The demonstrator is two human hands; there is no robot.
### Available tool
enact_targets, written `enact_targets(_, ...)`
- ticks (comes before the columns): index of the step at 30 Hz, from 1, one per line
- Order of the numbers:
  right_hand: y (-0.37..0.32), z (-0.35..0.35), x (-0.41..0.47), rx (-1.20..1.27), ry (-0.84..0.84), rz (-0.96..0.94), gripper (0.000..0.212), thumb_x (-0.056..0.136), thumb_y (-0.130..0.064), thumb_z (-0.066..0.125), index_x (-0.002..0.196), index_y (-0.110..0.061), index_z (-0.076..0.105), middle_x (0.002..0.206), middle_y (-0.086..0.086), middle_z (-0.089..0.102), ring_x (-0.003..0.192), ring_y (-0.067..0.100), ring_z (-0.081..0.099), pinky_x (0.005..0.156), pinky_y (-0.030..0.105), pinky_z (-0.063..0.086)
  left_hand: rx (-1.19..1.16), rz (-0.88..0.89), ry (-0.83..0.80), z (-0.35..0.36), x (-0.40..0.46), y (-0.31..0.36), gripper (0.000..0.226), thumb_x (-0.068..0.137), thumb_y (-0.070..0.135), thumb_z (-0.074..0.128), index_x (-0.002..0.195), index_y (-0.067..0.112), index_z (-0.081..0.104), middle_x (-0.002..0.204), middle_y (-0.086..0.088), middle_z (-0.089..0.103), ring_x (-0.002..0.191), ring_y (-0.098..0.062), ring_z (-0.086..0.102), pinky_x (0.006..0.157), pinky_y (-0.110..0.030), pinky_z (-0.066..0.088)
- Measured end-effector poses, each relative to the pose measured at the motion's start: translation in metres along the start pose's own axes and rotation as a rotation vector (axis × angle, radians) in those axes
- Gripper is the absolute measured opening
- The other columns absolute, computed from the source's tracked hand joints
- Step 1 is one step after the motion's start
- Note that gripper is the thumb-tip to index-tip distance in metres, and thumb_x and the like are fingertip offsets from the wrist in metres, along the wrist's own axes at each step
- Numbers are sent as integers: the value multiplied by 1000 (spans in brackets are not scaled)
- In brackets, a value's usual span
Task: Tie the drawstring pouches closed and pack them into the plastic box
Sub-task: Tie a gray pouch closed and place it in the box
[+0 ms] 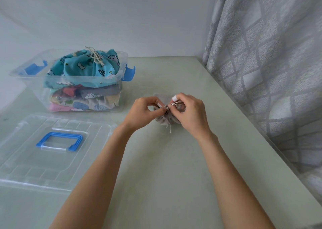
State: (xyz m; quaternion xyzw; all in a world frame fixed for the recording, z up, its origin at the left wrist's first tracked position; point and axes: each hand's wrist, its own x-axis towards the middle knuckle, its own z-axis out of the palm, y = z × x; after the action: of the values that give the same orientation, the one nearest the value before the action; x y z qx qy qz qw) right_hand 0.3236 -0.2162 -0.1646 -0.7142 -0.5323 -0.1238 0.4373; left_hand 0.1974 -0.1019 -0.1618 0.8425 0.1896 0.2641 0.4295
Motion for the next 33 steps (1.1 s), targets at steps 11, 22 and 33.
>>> enact_targets(11,0,-1,0,236,65,-50,12,75,-10,75,82,-7,65,80,-12,61,72,6,57,70,13,43,-304,-36,-88,-1,-2,8,27,94,6,49,119,5,58,109,-4,67,96,1,62,85,-11,44)
enact_targets(22,9,1,-2,224,15,-81,16,72,-10,79,79,-2,66,76,-7,62,69,-13,53,67,4,38,599,398,119,-11,3,13,16,92,18,50,100,15,64,93,-1,66,85,-22,57,71,-21,35)
enact_targets(33,8,-2,-10,160,86,-61,18,74,-26,75,72,-9,71,75,-1,72,62,12,60,60,27,48,373,93,113,-15,-9,5,13,89,23,60,91,12,67,76,7,63,63,-1,55,65,-19,43)
